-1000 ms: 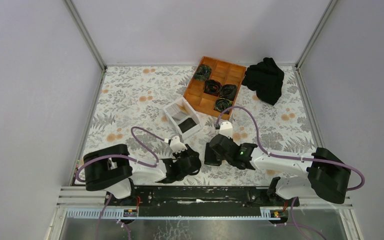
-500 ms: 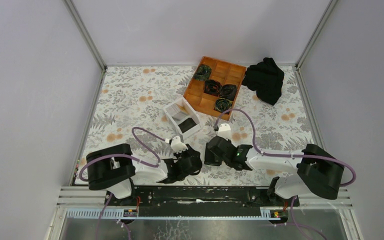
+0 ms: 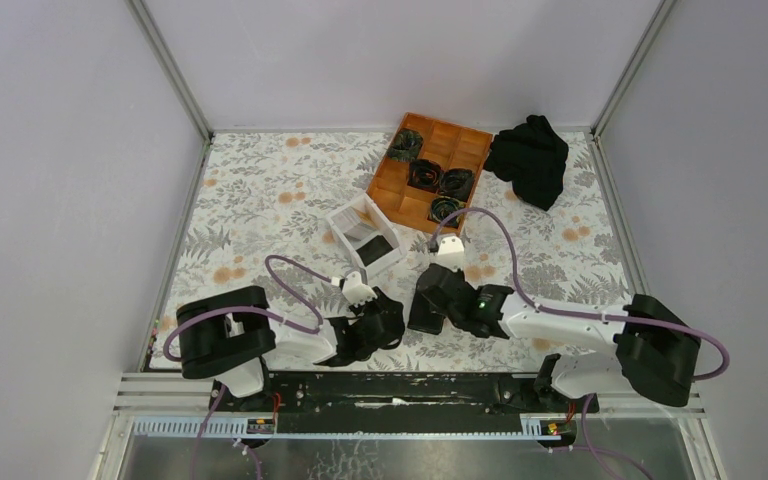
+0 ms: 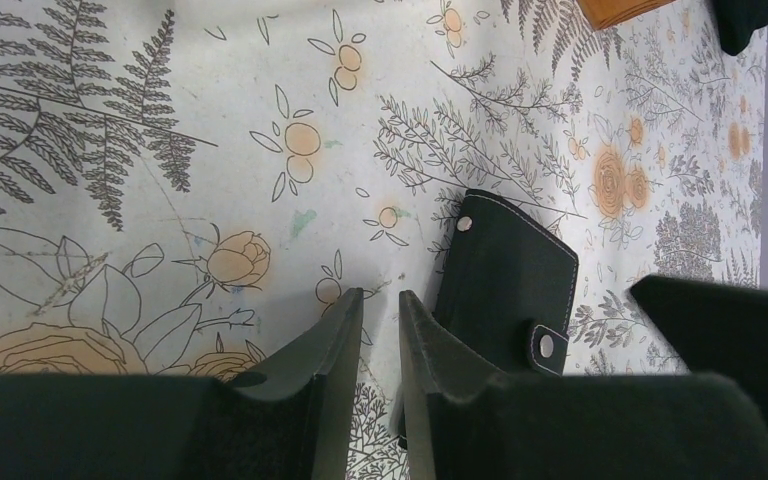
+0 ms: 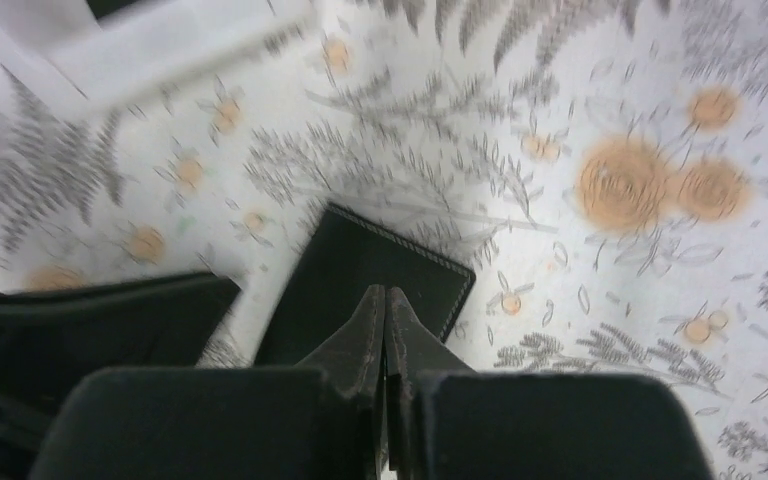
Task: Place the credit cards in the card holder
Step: Close the card holder at the center of the board.
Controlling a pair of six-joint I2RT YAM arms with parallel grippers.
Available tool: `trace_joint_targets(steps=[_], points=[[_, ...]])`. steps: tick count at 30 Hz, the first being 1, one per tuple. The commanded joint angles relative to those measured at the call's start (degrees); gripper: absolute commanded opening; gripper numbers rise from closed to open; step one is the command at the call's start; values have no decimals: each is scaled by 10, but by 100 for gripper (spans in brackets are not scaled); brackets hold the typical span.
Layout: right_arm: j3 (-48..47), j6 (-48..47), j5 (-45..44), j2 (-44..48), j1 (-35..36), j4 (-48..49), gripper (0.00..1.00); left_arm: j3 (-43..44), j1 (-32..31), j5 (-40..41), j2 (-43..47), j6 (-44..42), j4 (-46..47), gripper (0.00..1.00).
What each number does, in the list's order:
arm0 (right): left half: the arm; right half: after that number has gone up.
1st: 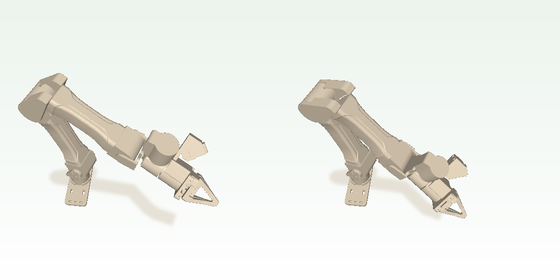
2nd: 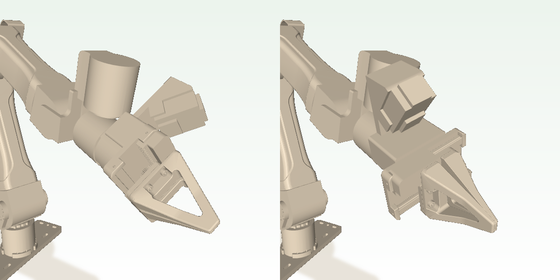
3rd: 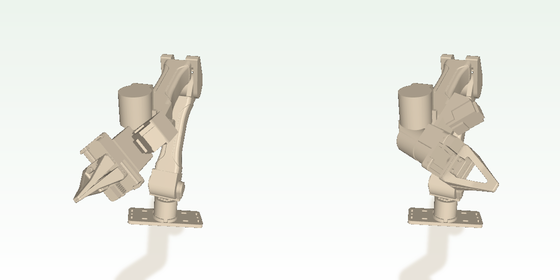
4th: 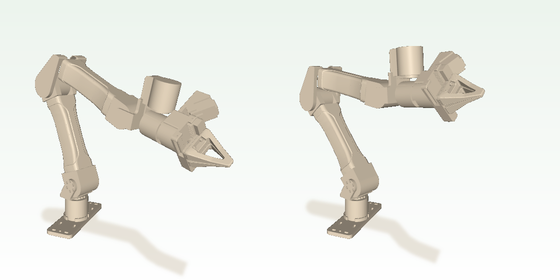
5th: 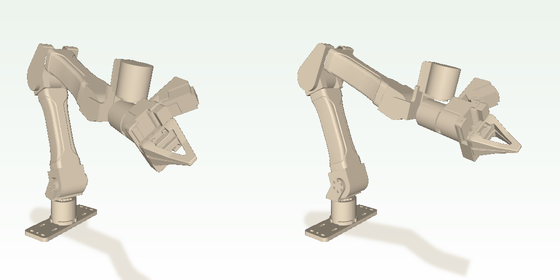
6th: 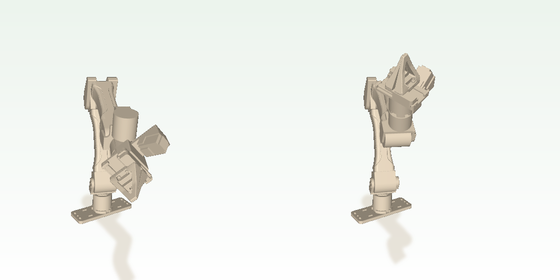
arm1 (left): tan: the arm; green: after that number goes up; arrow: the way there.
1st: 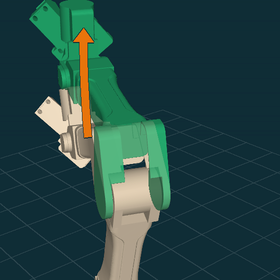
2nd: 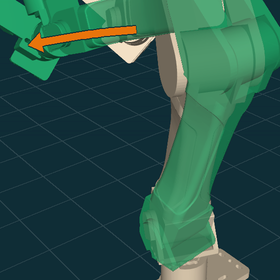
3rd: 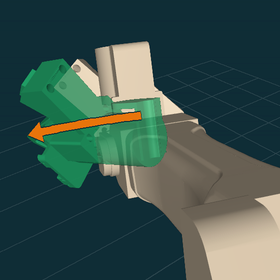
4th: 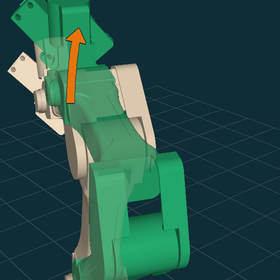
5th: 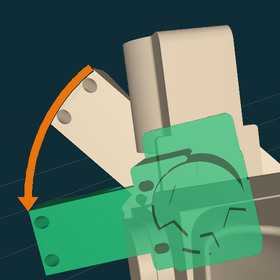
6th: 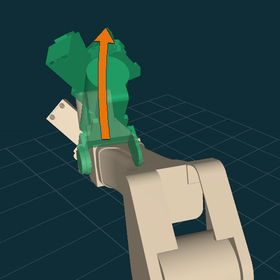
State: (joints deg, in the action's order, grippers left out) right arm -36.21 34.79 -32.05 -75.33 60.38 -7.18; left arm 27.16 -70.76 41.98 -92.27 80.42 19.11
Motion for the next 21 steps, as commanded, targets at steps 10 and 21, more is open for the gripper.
trace_joint_targets(steps=[10, 21], points=[[-79, -47, -71, 58, 4, -49, 0, -33, -3, -52, -17, -17, -132, 29], [51, 65, -3, 13, 31, 17, 0, -34, -3, -57, -34, -16, -118, 29]])
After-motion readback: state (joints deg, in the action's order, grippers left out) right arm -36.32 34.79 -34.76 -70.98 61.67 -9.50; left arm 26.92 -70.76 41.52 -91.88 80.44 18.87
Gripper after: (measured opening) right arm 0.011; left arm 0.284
